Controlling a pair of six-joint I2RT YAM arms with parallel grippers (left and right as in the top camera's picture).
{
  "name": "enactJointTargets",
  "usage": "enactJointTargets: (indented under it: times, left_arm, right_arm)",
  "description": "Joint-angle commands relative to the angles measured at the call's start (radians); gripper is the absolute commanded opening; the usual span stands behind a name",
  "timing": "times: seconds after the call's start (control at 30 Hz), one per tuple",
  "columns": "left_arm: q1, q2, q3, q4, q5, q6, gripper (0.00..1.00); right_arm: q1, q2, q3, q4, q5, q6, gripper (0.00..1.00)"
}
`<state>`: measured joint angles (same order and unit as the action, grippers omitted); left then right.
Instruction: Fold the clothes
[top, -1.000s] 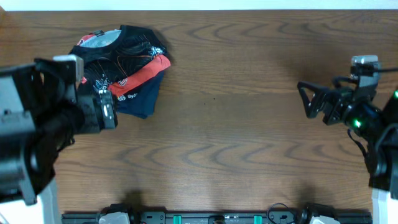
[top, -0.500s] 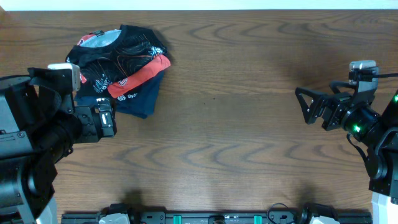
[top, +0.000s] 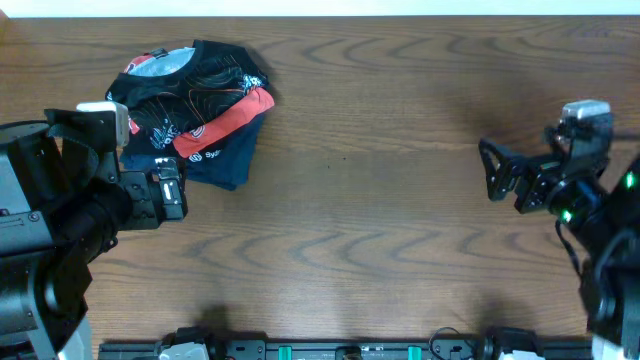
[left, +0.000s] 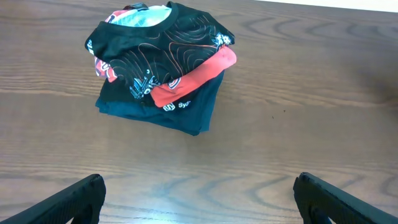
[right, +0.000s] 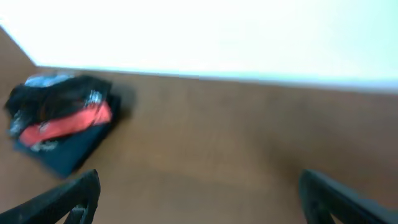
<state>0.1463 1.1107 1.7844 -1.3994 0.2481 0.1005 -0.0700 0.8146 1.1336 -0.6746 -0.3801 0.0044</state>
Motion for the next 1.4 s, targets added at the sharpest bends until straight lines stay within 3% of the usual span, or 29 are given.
enactJointTargets:
  times: [0.0, 0.17, 0.47, 0.67, 0.77, 1.37]
  left_arm:
    - [-0.004, 0.000, -0.005, 0.000, 0.005, -0.013, 0.98]
    - [-0.004, 0.000, -0.005, 0.000, 0.005, -0.013, 0.98]
    - [-0.004, 0.000, -0.005, 0.000, 0.005, -0.013, 0.98]
    - [-0.004, 0.000, -0.005, 0.000, 0.005, -0.013, 0.98]
    - [-0.004, 0.000, -0.005, 0.000, 0.005, -0.013, 0.98]
    - [-0.004, 0.000, -0.005, 0.000, 0.005, -0.013, 0.98]
  right_arm:
    - [0.059, -0.119, -0.107, 0.097, 0.145, -0.137, 0.99]
    - [0.047, -0.340, -0.398, 0.248, 0.144, -0.178, 0.99]
    - [0.044, -0.703, -0.873, 0.355, 0.144, -0.178, 0.99]
    - [0.047, -0.808, -1.086, 0.520, 0.106, -0.177, 0.99]
    - [0.049, -0.810, -1.130, 0.633, 0.095, -0.170, 0.99]
    - [0.050, -0.809, -1.128, 0.629, 0.095, -0.170, 0.99]
